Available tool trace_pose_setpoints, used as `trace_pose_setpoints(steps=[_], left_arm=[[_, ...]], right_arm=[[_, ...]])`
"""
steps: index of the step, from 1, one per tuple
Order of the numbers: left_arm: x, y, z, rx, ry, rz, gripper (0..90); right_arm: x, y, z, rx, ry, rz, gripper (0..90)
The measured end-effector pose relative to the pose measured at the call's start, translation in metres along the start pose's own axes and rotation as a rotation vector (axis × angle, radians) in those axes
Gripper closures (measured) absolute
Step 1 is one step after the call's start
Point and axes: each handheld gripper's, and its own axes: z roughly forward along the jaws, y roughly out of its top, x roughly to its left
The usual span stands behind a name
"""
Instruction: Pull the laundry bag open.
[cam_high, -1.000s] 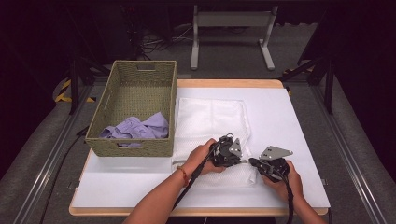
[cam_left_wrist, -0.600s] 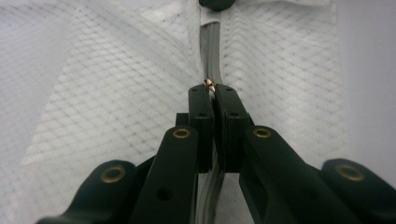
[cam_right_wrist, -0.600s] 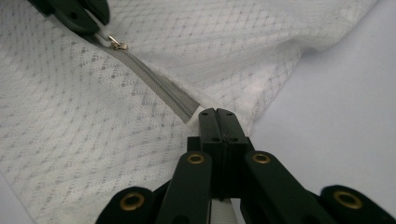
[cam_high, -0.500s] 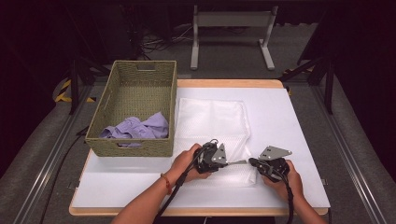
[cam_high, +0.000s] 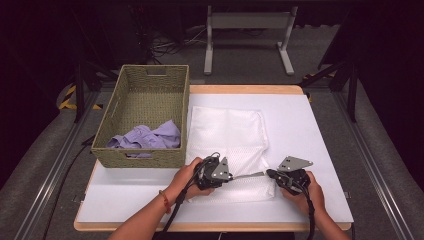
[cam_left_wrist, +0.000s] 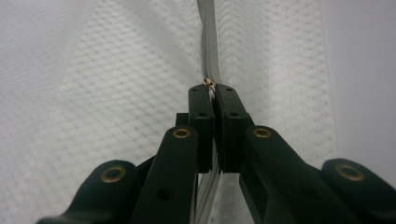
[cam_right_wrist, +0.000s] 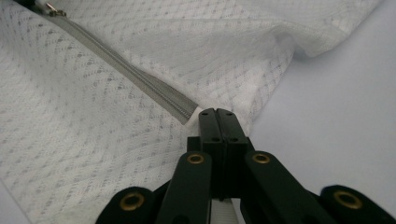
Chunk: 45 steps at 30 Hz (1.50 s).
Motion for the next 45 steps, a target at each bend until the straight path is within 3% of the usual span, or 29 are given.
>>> trace_pose_setpoints(steps=[8,10,20,27,36,45], left_arm=[[-0.005,-0.018,-0.022,0.009,0.024,-0.008,86.3],[-0.009,-0.022,-0.026,0.035,0.042,0.005,86.3],[-0.014,-0.049,-0.049,0.011,0.072,-0.044,86.2],[-0.018,-0.059,-0.058,-0.004,0.084,-0.054,86.2],[-0.019,-0.073,-0.074,0.005,0.104,-0.073,86.2],[-0.019,-0.101,-0.084,0.034,0.110,-0.122,86.2]], right_arm=[[0.000,0.000,0.000,0.003,-0.002,0.000,90.0],[0.001,0.001,0.000,0.004,-0.005,-0.002,90.0],[0.000,0.000,0.000,0.002,-0.002,0.011,90.0],[0.000,0.000,0.000,0.004,0.000,0.013,90.0],[0.000,0.001,0.000,0.005,-0.004,0.011,90.0],[-0.001,0.000,0.000,0.002,0.004,0.023,90.0]])
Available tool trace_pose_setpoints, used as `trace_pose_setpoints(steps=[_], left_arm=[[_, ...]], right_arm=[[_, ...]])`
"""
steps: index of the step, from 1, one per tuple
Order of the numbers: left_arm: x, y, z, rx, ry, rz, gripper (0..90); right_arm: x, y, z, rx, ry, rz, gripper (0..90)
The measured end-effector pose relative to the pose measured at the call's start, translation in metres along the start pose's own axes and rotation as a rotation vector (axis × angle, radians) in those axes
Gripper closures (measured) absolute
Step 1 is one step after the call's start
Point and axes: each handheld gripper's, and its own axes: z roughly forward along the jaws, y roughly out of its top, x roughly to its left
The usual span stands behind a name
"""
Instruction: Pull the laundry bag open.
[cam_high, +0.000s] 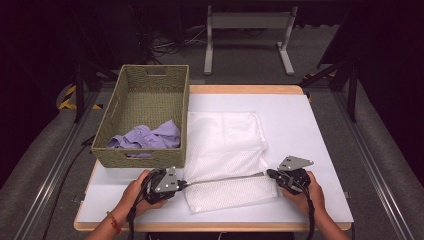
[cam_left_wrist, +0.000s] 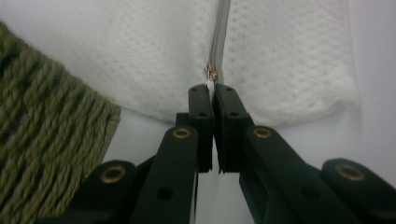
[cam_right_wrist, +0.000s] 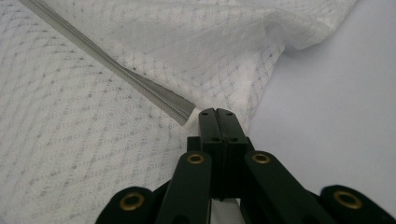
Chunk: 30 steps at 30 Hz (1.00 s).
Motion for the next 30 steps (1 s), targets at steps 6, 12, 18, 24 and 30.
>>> trace_pose_setpoints(steps=[6,12,18,24,30], left_arm=[[0.008,-0.016,-0.015,-0.055,0.012,-0.091,89.9],[-0.005,0.004,-0.009,-0.108,0.014,-0.046,89.9],[-0.004,0.001,-0.007,-0.133,0.016,-0.066,89.6],[-0.001,-0.004,-0.010,-0.145,0.043,-0.096,84.1],[0.003,-0.014,-0.016,-0.154,0.063,-0.146,81.0]], right_arm=[[-0.002,-0.001,-0.001,-0.004,0.008,0.019,90.0],[0.000,-0.001,-0.001,-0.008,-0.003,0.004,90.0],[0.000,-0.003,-0.003,-0.019,0.005,0.000,90.0],[0.002,-0.005,-0.008,-0.009,0.025,-0.004,90.0],[0.005,-0.007,-0.011,0.008,0.033,-0.013,90.0]])
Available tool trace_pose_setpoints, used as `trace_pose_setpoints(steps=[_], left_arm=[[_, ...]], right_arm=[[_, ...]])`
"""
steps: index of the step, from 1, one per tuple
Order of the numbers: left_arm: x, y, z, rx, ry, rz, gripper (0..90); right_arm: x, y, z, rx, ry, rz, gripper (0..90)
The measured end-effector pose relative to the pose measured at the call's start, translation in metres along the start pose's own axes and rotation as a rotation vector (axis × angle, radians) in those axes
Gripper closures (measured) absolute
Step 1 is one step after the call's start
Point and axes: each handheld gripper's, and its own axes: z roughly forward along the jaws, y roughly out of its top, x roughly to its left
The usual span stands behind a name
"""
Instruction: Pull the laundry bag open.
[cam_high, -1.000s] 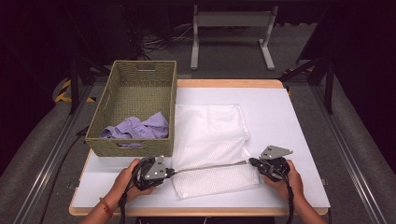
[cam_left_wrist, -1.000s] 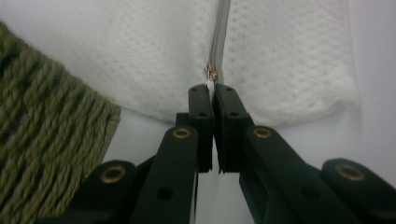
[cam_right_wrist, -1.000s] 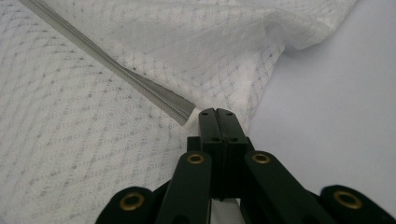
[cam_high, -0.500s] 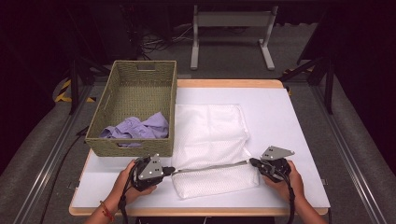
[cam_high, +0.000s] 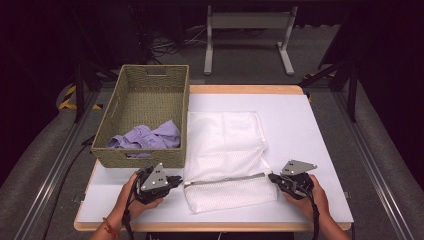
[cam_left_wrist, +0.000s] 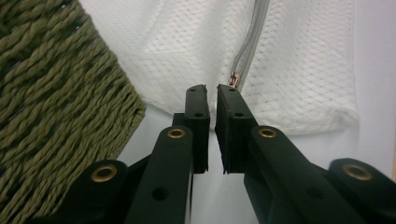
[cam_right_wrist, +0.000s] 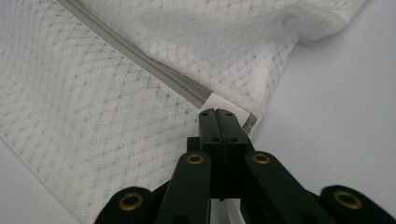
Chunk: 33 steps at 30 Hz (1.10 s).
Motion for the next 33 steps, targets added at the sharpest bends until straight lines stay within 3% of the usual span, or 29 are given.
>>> trace_pose_setpoints(steps=[2,4,12,15,17,22,29,31,33], left_arm=[[0.002,-0.002,-0.004,-0.014,0.018,-0.026,74.0],[0.003,-0.004,-0.007,-0.023,0.019,-0.044,73.1],[0.004,-0.013,-0.017,-0.011,0.067,-0.070,58.1],[0.007,-0.018,-0.020,-0.027,0.082,-0.111,54.3],[0.009,-0.021,-0.022,-0.039,0.089,-0.129,50.1],[0.011,-0.027,-0.023,-0.042,0.112,-0.166,36.2],[0.010,-0.030,-0.020,-0.018,0.096,-0.171,21.2],[0.010,-0.030,-0.020,-0.009,0.119,-0.177,18.1],[0.010,-0.031,-0.021,-0.020,0.115,-0.189,16.9]], right_arm=[[-0.001,-0.001,-0.001,-0.003,0.011,0.007,90.0],[-0.001,-0.002,-0.002,-0.003,0.009,0.004,90.0],[0.000,-0.001,-0.007,-0.038,-0.003,0.002,90.0],[-0.001,-0.001,-0.010,-0.058,0.000,0.001,89.7],[0.000,-0.001,-0.011,-0.068,-0.001,-0.004,83.7],[0.002,0.001,-0.012,-0.078,0.008,-0.020,79.9],[0.004,0.004,-0.012,-0.100,0.024,-0.033,66.2],[0.006,0.006,-0.013,-0.125,0.032,-0.034,59.9],[0.006,0.006,-0.014,-0.125,0.028,-0.039,59.3]])
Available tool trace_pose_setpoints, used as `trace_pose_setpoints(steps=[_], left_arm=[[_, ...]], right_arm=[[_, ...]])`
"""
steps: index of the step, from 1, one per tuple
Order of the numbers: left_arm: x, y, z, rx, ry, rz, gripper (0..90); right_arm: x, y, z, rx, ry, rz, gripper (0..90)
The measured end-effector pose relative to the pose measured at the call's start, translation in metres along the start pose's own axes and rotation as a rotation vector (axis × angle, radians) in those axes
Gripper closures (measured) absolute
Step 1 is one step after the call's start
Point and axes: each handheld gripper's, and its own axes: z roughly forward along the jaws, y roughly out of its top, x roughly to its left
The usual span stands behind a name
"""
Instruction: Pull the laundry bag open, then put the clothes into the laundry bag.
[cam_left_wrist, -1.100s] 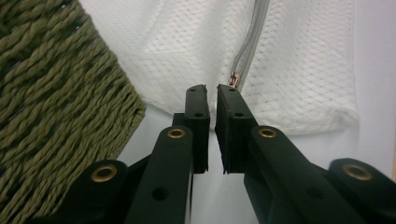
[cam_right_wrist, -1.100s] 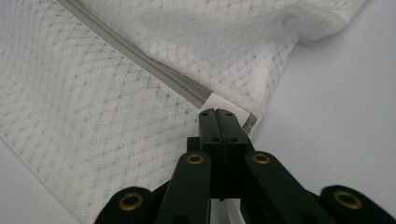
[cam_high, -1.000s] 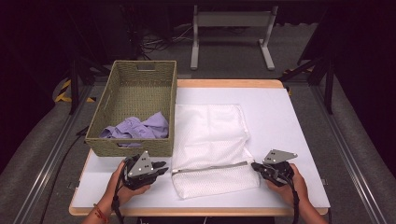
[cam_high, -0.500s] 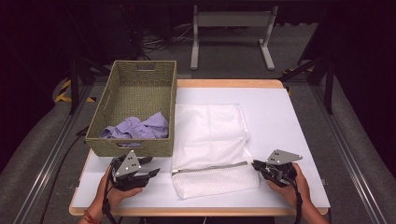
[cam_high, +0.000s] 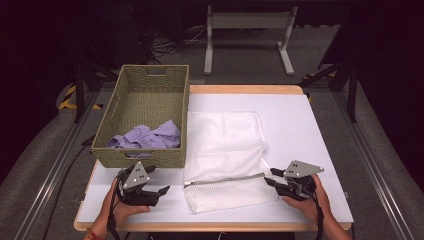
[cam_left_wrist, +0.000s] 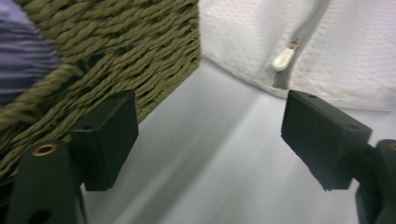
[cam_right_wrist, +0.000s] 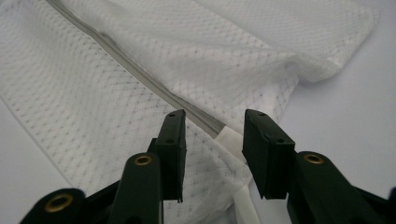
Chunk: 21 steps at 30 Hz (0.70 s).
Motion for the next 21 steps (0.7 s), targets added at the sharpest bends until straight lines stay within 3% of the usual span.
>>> trace_pose_setpoints(steps=[8,12,17,19,21], left_arm=[[0.005,-0.002,0.001,0.008,0.028,-0.017,15.3],[0.004,-0.001,0.001,0.007,0.034,-0.014,15.0],[0.001,0.001,-0.001,0.008,0.044,-0.003,14.3],[0.001,0.001,-0.002,-0.004,0.040,-0.006,14.0],[0.002,0.001,-0.002,-0.002,0.042,-0.004,13.9]], right_arm=[[0.002,0.007,0.001,-0.033,0.013,-0.020,55.7],[0.003,0.008,0.002,-0.059,0.018,-0.004,50.5],[0.002,0.016,0.005,-0.094,0.022,0.005,51.5],[0.001,0.023,0.009,-0.087,0.027,-0.010,52.7],[0.003,0.028,0.014,-0.050,0.023,-0.056,53.8]])
